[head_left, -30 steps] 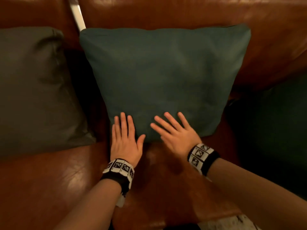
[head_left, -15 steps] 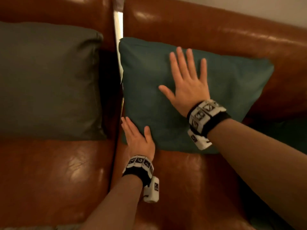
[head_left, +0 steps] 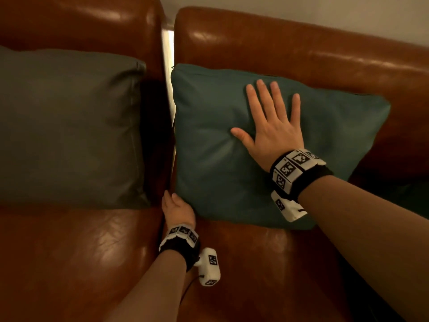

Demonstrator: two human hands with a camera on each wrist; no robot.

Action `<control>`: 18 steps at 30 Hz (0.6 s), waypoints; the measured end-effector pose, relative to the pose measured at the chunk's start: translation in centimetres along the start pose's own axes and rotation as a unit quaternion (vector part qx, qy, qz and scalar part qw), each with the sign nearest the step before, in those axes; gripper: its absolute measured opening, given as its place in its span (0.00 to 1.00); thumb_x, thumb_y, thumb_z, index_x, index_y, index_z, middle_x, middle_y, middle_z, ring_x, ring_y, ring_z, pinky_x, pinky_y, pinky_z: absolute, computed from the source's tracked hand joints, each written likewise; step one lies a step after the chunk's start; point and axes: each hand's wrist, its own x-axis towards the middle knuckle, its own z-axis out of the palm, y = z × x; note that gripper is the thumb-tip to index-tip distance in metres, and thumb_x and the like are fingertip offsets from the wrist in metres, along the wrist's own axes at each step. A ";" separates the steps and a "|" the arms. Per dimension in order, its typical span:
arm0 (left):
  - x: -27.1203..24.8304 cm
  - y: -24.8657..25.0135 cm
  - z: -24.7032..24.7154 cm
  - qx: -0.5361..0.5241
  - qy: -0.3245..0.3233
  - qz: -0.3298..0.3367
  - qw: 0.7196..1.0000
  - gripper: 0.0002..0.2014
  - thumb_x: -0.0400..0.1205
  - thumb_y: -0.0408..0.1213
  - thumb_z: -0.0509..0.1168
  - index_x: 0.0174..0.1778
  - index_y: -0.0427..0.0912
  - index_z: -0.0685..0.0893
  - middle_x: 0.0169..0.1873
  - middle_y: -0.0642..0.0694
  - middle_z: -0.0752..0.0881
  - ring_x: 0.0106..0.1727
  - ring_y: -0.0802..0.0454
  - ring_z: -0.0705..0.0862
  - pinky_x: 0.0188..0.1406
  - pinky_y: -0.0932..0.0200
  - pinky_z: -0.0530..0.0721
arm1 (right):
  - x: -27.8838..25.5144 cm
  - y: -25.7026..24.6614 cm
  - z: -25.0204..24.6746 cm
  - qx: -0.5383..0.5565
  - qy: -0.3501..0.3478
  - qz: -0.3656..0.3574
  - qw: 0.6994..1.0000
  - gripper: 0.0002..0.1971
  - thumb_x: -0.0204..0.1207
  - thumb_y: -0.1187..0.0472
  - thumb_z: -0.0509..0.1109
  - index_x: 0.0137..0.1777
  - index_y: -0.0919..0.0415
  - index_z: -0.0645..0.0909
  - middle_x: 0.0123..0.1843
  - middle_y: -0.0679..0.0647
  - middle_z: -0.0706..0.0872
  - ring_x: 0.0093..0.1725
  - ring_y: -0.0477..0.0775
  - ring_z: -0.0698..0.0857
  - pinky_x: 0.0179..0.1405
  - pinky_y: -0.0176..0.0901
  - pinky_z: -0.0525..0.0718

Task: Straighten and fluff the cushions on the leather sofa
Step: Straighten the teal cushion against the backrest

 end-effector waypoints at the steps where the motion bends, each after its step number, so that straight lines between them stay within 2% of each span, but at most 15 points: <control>1: -0.8 2.1 -0.1 -0.046 0.034 0.069 0.996 0.26 0.90 0.44 0.45 0.84 0.40 0.62 0.83 0.40 0.64 0.83 0.46 0.62 0.81 0.58 0.57 | 0.0 0.0 0.0 0.000 -0.004 0.000 1.000 0.41 0.81 0.28 0.44 0.87 0.50 0.42 0.89 0.51 0.49 0.88 0.58 0.46 0.82 0.71 0.43; 3: -1.8 6.2 0.1 -0.108 0.049 0.208 0.971 0.27 0.88 0.47 0.45 0.84 0.42 0.60 0.82 0.47 0.65 0.82 0.56 0.62 0.80 0.64 0.57 | -0.1 -0.1 -0.2 0.006 -0.013 0.002 1.000 0.41 0.81 0.28 0.44 0.87 0.50 0.42 0.89 0.51 0.48 0.88 0.57 0.45 0.82 0.71 0.42; 4: -1.7 7.6 0.4 -0.115 0.036 0.244 0.962 0.28 0.88 0.48 0.44 0.85 0.44 0.59 0.82 0.49 0.64 0.82 0.59 0.61 0.80 0.65 0.57 | -0.1 -0.2 -0.4 0.009 -0.019 0.003 1.000 0.40 0.81 0.28 0.43 0.87 0.49 0.41 0.89 0.51 0.48 0.88 0.57 0.45 0.82 0.70 0.42; 5: -1.4 8.4 0.8 -0.121 0.011 0.235 0.964 0.28 0.89 0.49 0.42 0.85 0.45 0.58 0.83 0.50 0.63 0.82 0.59 0.60 0.81 0.65 0.56 | 0.0 -0.2 -0.7 0.010 -0.028 0.003 1.000 0.40 0.81 0.28 0.43 0.87 0.49 0.41 0.89 0.50 0.47 0.88 0.56 0.44 0.82 0.70 0.41; 7: -0.6 8.5 0.6 -0.125 -0.063 0.141 0.980 0.27 0.89 0.51 0.39 0.85 0.50 0.58 0.83 0.50 0.64 0.84 0.54 0.61 0.80 0.64 0.54 | -0.2 0.0 -1.4 0.006 -0.052 -0.002 0.999 0.40 0.81 0.28 0.42 0.87 0.47 0.40 0.89 0.49 0.46 0.88 0.55 0.43 0.83 0.67 0.40; 9: -0.2 8.1 -0.2 -0.054 -0.133 0.084 0.986 0.25 0.91 0.48 0.38 0.85 0.52 0.58 0.83 0.48 0.65 0.83 0.51 0.63 0.74 0.69 0.53 | -0.3 0.1 -2.0 0.005 -0.069 -0.007 0.998 0.39 0.81 0.29 0.40 0.87 0.46 0.39 0.89 0.48 0.46 0.87 0.53 0.43 0.84 0.64 0.39; 10: -0.2 8.3 -0.8 -0.026 -0.151 0.081 0.985 0.24 0.91 0.47 0.38 0.85 0.52 0.58 0.83 0.48 0.64 0.83 0.51 0.63 0.73 0.69 0.52 | -0.3 0.0 -2.4 0.014 -0.077 -0.001 0.997 0.38 0.82 0.30 0.40 0.87 0.46 0.41 0.89 0.48 0.47 0.87 0.53 0.44 0.84 0.63 0.40; 12: -0.1 10.4 -2.4 -0.020 -0.132 0.076 0.988 0.25 0.91 0.48 0.40 0.84 0.51 0.62 0.82 0.48 0.67 0.82 0.48 0.64 0.77 0.63 0.55 | 0.5 -0.5 -3.7 0.046 -0.071 0.017 0.996 0.35 0.83 0.34 0.43 0.87 0.49 0.50 0.88 0.50 0.57 0.87 0.56 0.52 0.84 0.64 0.45; 15: 0.6 15.7 -4.1 -0.101 -0.088 0.142 0.981 0.25 0.89 0.55 0.42 0.82 0.58 0.66 0.78 0.51 0.73 0.78 0.51 0.71 0.78 0.55 0.64 | 4.3 -2.7 -5.9 0.136 -0.055 0.007 0.989 0.30 0.85 0.40 0.50 0.81 0.56 0.66 0.80 0.54 0.71 0.80 0.58 0.67 0.80 0.59 0.61; 18: 0.9 20.3 -4.3 -0.205 -0.133 0.174 0.954 0.23 0.89 0.55 0.43 0.80 0.60 0.69 0.74 0.53 0.78 0.73 0.55 0.76 0.77 0.53 0.70 | 9.1 -6.0 -7.0 0.205 -0.118 -0.021 0.971 0.28 0.85 0.39 0.52 0.79 0.54 0.71 0.78 0.52 0.76 0.77 0.56 0.72 0.75 0.56 0.67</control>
